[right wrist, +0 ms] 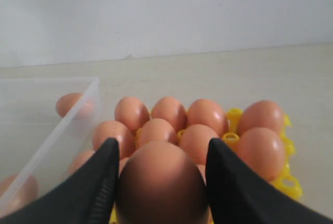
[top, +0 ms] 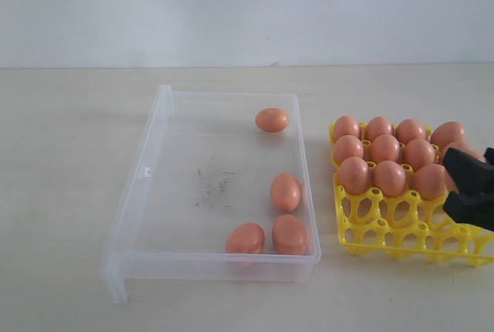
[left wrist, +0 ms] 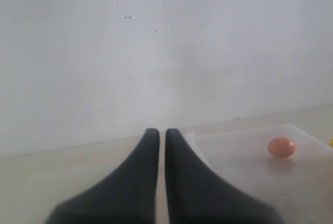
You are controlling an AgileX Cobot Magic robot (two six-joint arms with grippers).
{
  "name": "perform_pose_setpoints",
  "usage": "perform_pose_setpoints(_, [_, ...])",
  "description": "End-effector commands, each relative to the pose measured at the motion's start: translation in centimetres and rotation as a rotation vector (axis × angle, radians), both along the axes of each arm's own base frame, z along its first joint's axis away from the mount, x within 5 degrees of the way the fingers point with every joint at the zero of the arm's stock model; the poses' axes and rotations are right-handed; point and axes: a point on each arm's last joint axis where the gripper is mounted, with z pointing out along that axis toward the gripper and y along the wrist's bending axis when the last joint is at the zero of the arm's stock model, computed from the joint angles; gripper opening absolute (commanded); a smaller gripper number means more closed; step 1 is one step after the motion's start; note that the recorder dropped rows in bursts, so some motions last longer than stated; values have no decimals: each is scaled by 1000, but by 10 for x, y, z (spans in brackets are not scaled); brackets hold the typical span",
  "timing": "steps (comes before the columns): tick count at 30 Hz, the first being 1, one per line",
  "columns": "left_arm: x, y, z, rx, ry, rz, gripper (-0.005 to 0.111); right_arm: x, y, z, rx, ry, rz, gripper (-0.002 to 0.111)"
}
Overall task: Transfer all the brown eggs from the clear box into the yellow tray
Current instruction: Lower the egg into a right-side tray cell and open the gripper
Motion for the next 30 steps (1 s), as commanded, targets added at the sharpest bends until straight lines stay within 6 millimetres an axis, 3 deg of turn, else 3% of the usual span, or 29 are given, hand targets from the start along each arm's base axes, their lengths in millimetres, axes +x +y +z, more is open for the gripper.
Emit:
perform_pose_setpoints(1, [0,0,-1,0,2,-4,4,-6,-5,-1,22,0,-52,0])
perform_pose_setpoints(12, [0,0,-1,0,2,-4,4,-5,-19,-2,48,2,-207,0])
perform_pose_setpoints(30, [0,0,-1,0,2,-4,4,41,-25,-30,13,106,-204,0])
